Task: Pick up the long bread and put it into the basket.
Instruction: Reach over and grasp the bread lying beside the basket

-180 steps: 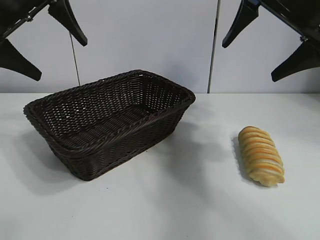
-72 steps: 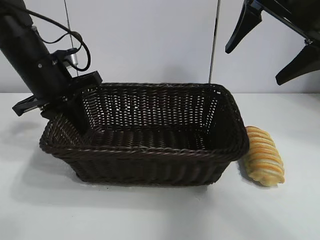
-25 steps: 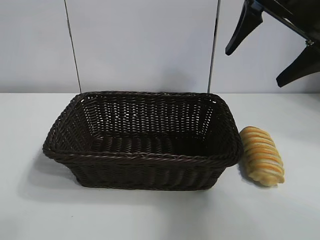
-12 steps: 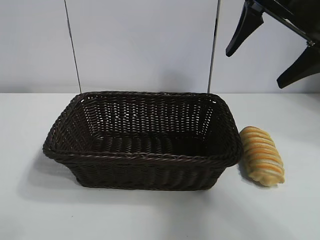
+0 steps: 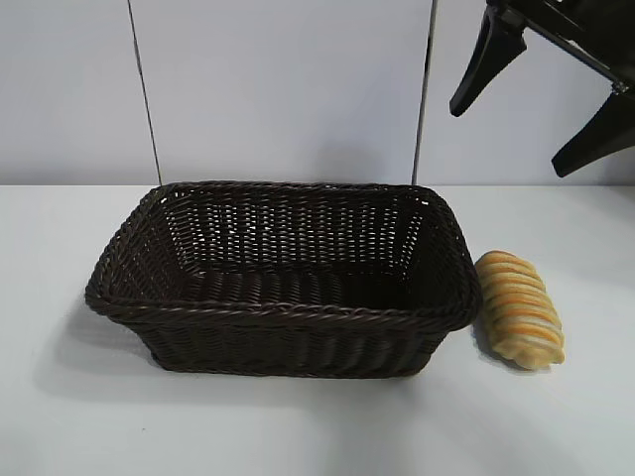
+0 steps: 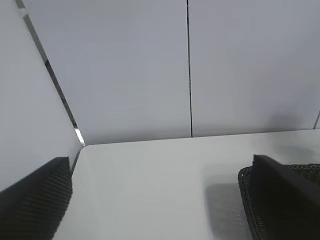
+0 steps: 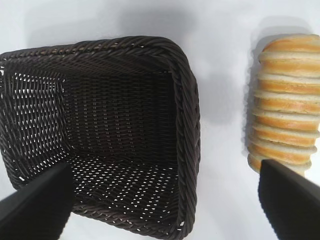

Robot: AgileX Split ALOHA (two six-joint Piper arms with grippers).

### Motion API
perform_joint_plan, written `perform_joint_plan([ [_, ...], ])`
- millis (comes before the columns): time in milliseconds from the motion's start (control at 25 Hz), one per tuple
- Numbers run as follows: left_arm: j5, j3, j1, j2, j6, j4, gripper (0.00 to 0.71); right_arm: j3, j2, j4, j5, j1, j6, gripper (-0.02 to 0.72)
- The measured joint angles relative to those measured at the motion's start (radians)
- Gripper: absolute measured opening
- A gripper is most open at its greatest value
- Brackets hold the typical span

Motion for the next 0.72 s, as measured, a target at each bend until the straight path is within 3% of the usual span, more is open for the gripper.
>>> perform_joint_plan([
  [280,0.135,0.246,0.0,-0.185,-0.041,-0.003,0.69,0.0,0.0,-0.002,0.0,0.0,-0.005,0.694],
  [720,0.177,0.434,0.0,-0.187,-0.15,-0.004,0.653,0.0,0.0,-0.009,-0.003,0.0,-0.008,0.694],
])
